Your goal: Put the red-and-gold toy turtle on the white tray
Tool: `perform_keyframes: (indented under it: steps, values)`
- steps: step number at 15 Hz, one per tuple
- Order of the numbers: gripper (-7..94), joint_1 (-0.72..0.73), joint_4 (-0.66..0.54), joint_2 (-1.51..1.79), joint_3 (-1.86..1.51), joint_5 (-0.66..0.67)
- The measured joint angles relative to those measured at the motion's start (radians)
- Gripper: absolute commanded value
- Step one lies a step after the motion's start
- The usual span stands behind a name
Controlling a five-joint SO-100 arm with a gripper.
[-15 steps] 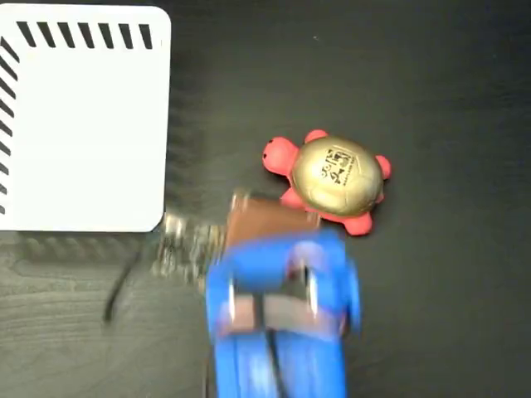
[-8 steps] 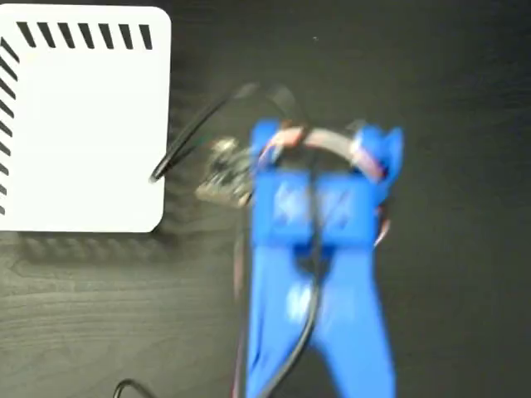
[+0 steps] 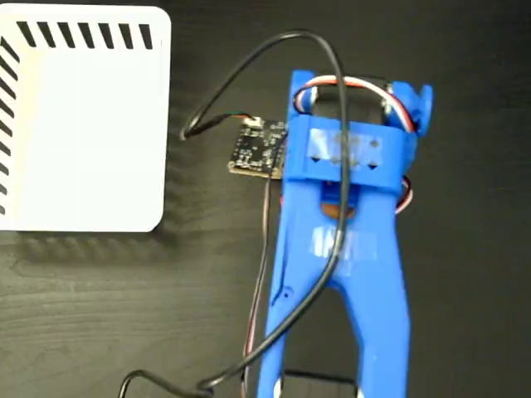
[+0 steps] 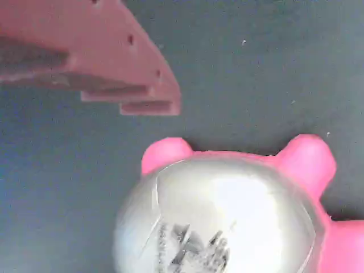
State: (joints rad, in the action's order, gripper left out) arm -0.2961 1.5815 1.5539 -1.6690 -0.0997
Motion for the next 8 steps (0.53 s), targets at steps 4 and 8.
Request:
perform_keyframes:
  steps: [4,8]
  values:
    - [60,-0.015,-0.038,-0.069,0.002,-0.018]
    - [60,-0.017,-0.081,-0.166,0.000,-0.012]
